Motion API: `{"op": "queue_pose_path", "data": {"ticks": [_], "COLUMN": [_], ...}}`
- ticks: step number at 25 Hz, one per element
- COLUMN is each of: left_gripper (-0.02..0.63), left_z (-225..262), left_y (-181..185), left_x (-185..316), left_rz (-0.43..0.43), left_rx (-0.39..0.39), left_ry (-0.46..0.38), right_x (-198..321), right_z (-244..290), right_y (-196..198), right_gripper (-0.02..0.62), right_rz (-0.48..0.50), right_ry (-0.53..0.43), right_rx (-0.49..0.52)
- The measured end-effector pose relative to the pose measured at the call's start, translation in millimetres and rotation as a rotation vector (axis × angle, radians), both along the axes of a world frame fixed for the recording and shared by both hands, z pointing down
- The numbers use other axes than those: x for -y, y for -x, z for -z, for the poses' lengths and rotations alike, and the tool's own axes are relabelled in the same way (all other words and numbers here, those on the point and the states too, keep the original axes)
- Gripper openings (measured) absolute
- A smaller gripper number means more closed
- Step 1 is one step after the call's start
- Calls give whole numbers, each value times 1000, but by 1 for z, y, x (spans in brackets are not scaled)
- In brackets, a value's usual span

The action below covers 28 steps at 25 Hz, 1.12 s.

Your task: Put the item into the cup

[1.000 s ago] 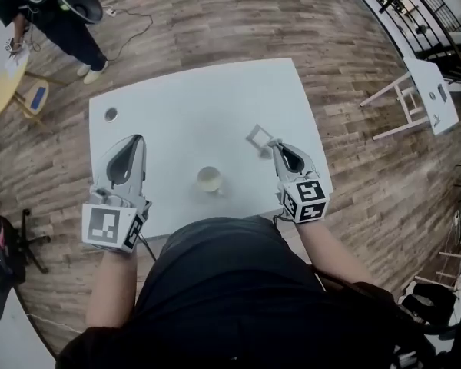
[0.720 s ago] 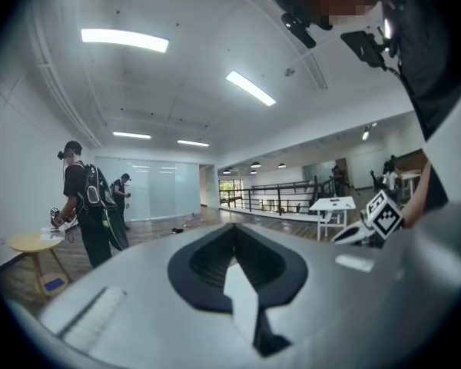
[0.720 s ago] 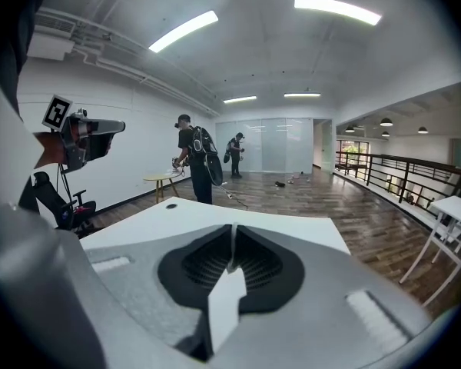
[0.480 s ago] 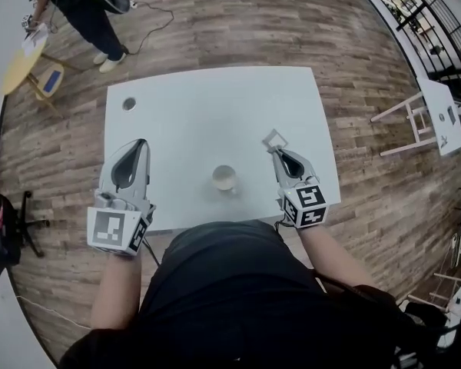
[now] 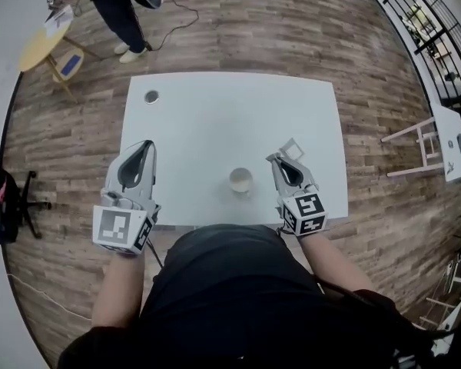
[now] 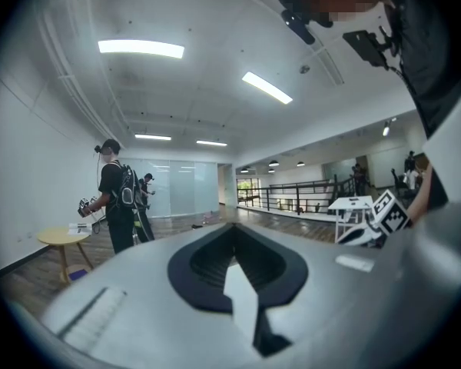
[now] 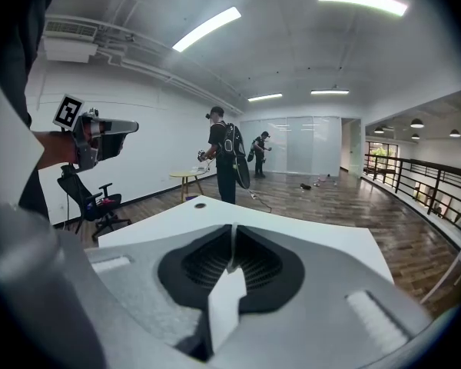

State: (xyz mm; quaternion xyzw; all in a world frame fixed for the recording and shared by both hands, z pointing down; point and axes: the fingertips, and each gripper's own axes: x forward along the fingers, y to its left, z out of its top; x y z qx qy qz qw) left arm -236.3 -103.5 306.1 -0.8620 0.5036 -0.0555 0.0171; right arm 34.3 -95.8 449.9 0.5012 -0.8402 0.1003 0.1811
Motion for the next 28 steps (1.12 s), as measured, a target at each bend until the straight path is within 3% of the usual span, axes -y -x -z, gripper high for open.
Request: {"op": "queue_pose_path", "data": {"ticks": [12,28], "left_gripper": [0,0], "left_z": [-4,-5], "left_y": [34,31], "left_x": [-10,-15], "left_rz": [86,86], "left_rx": [-9,-12], "left_ry": [17,18], "right_x": [0,-9], "right_z": [-2,0], "right_y": [36,49], "right_gripper": [21,21], "right_rz": [93,143], "right_ry": [10,16], "right_rx": [11,20]}}
